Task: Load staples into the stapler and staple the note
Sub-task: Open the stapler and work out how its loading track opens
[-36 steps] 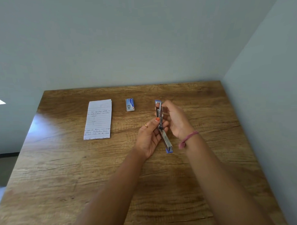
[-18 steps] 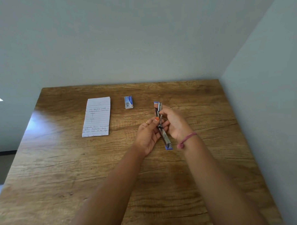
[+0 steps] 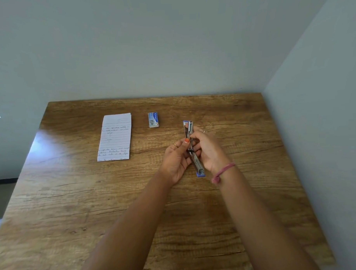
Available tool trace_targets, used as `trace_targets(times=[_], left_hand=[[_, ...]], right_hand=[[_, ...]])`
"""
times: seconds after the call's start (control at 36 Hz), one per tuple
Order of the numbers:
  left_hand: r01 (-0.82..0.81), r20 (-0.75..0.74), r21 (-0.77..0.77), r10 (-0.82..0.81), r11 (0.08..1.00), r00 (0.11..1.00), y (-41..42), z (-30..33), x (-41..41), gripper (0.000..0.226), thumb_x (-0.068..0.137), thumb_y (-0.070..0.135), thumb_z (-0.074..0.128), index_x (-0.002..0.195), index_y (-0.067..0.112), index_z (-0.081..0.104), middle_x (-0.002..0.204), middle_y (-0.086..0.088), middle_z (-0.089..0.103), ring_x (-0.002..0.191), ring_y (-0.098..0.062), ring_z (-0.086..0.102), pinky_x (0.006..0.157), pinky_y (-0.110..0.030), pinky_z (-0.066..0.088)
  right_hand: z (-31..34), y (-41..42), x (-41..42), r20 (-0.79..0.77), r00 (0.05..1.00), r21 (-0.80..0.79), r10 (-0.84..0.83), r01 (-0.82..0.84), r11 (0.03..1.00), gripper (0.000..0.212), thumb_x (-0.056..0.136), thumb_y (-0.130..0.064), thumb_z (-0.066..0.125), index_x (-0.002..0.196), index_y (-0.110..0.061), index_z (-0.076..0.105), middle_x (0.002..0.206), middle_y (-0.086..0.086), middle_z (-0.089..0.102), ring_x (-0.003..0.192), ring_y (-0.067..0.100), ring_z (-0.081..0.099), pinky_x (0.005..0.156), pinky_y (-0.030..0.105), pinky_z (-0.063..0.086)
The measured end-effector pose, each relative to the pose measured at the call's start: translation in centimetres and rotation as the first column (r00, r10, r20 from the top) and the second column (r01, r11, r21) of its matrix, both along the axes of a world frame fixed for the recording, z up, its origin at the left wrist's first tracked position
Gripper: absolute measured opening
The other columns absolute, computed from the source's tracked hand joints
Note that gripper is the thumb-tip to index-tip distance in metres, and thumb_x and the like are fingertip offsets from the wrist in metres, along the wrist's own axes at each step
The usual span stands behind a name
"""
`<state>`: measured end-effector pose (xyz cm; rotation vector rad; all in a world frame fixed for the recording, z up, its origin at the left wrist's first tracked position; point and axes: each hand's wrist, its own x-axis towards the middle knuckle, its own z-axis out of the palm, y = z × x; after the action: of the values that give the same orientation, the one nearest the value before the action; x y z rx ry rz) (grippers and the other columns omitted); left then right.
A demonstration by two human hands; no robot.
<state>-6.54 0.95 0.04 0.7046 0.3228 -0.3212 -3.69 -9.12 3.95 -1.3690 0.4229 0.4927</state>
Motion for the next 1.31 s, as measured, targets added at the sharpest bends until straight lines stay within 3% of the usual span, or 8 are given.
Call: trace_targets(times=[0.17,0.36,0.56,0.75,0.94,1.14,1.22,1.31], left_hand=[[-0.002,-0.003,-0.016,0.002,1.000,1.000,0.0,0.1,0.0,0.017,0.098,0.007,0.047,0.104,0.001,0.062,0.086,-0.011,0.073,0.077,-0.017,0.072,0.066,-0.028,0.059],[0.013,0.006,-0.012,-0.013,1.000,1.000,0.1,0.0,0.0,0.018,0.098,0.007,0.047,0.106,0.001,0.062,0.091,-0.012,0.073,0.083,-0.019,0.071,0.075,-0.031,0.060],[0.013,-0.004,-0.005,-0.013,1.000,1.000,0.0,0.0,0.0,0.018,0.098,0.008,0.047,0.106,0.001,0.062,0.088,-0.011,0.072,0.078,-0.017,0.070,0.072,-0.029,0.059],[0.001,-0.014,0.001,-0.001,1.000,1.000,0.0,-0.2,0.1,0.017,0.099,0.007,0.046,0.105,0.002,0.061,0.088,-0.010,0.071,0.076,-0.017,0.070,0.067,-0.029,0.059],[0.013,-0.003,-0.009,-0.013,1.000,1.000,0.1,0.0,0.0,0.018,0.099,0.007,0.045,0.106,0.000,0.061,0.090,-0.013,0.071,0.080,-0.019,0.070,0.074,-0.031,0.060],[0.022,-0.007,-0.008,-0.022,1.000,1.000,0.1,0.1,0.1,0.018,0.099,0.007,0.046,0.106,0.001,0.061,0.089,-0.011,0.071,0.080,-0.018,0.070,0.075,-0.030,0.059],[0.009,-0.011,-0.017,-0.009,1.000,1.000,0.1,0.0,0.2,0.017,0.100,0.007,0.045,0.104,0.001,0.061,0.086,-0.010,0.072,0.077,-0.016,0.071,0.068,-0.028,0.059],[0.010,-0.001,-0.021,-0.010,1.000,1.000,0.0,0.0,0.2,0.017,0.100,0.007,0.045,0.103,0.002,0.062,0.085,-0.009,0.073,0.077,-0.016,0.071,0.066,-0.026,0.058]], right_hand=[[-0.2,0.0,-0.3,0.002,1.000,0.098,-0.030,0.030,0.995,0.042,0.096,-0.010,0.044,0.134,-0.021,0.056,0.065,-0.005,0.054,0.045,0.001,0.045,0.039,0.018,0.039],[0.0,0.1,0.1,-0.030,0.999,0.038,-0.017,0.018,0.999,0.041,0.094,-0.013,0.046,0.132,-0.024,0.058,0.071,-0.003,0.051,0.047,0.003,0.041,0.040,0.019,0.036],[1.0,0.7,0.2,-0.078,0.996,-0.025,-0.041,0.040,0.999,0.023,0.093,-0.012,0.046,0.104,-0.019,0.065,0.052,-0.007,0.052,0.035,0.002,0.043,0.034,0.019,0.033],[0.8,1.0,-0.1,-0.063,0.988,0.025,-0.140,0.141,0.990,0.037,0.092,-0.007,0.047,0.126,-0.014,0.062,0.040,-0.013,0.051,0.032,-0.001,0.044,0.032,0.015,0.034],[0.6,0.5,-0.3,-0.061,0.990,0.020,-0.124,0.126,0.992,0.039,0.089,-0.011,0.052,0.125,-0.023,0.064,0.064,-0.004,0.054,0.036,0.000,0.043,0.036,0.019,0.036],[0.4,0.6,-0.1,-0.069,0.986,-0.045,-0.149,0.146,0.988,0.020,0.090,-0.012,0.056,0.101,-0.016,0.072,0.054,-0.006,0.052,0.033,0.000,0.041,0.034,0.016,0.034],[0.4,0.8,-0.4,-0.058,0.981,-0.037,-0.183,0.181,0.983,0.018,0.091,-0.013,0.059,0.104,-0.013,0.071,0.041,-0.012,0.050,0.032,-0.001,0.042,0.034,0.014,0.034],[0.5,0.8,-0.6,-0.041,0.981,-0.012,-0.192,0.192,0.981,0.017,0.092,-0.016,0.062,0.106,-0.012,0.071,0.052,-0.008,0.058,0.044,0.003,0.051,0.038,0.016,0.041]])
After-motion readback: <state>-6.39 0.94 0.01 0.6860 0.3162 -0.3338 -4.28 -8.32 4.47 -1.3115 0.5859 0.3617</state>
